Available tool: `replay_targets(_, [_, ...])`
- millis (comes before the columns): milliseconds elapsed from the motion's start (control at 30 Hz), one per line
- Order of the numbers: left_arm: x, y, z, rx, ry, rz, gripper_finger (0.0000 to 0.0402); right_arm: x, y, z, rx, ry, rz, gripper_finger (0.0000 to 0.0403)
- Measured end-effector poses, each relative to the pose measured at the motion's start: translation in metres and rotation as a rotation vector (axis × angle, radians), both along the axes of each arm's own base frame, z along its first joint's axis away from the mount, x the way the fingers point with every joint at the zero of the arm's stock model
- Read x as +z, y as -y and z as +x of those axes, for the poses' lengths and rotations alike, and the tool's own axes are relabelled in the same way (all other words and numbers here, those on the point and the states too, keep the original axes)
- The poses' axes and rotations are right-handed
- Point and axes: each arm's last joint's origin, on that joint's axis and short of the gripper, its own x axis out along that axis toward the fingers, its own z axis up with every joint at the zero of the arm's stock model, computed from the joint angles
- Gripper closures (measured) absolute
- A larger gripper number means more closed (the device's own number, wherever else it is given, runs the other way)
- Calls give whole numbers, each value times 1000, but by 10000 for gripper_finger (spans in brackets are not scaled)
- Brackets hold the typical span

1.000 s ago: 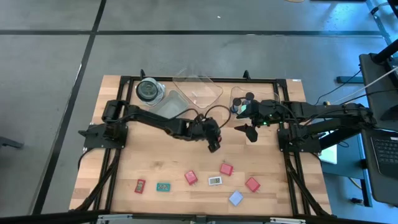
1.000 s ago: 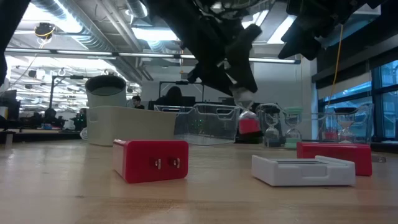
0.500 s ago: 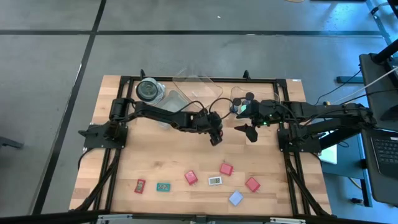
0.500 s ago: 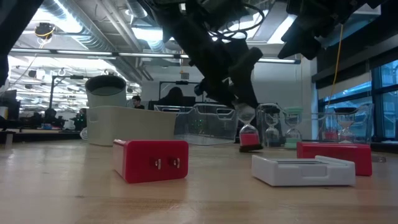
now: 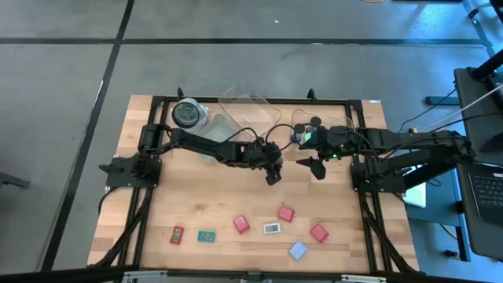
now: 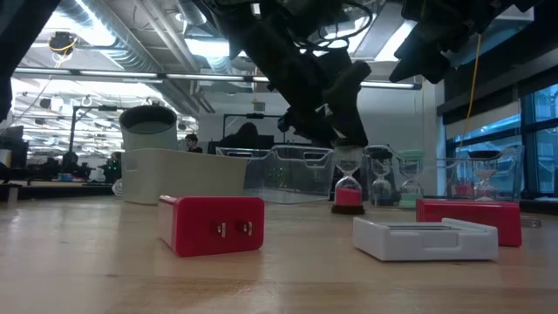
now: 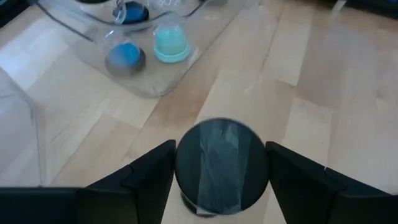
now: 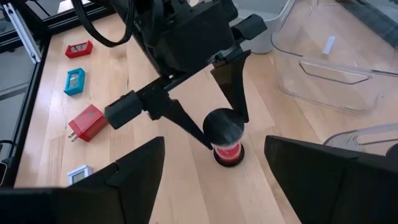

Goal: Pick & Place Office items
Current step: Put the red hourglass into the right transparent bin

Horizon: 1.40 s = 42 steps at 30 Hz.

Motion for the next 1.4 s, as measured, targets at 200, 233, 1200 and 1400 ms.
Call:
replay_targets(200, [1,0,1,-1,11,-1,143,0,0,0,0,0,0,121])
replay_targets(233, [1,0,1,-1,11,-1,140,0,0,0,0,0,0,121])
replay_targets(1200, [121,78,-121,108,-101,93,150,-30,1,46,221,-42,-127,89])
replay_targets(1400, [123,91,-134,143,-108,110,151,-54,15,62,240,-132,-189,39])
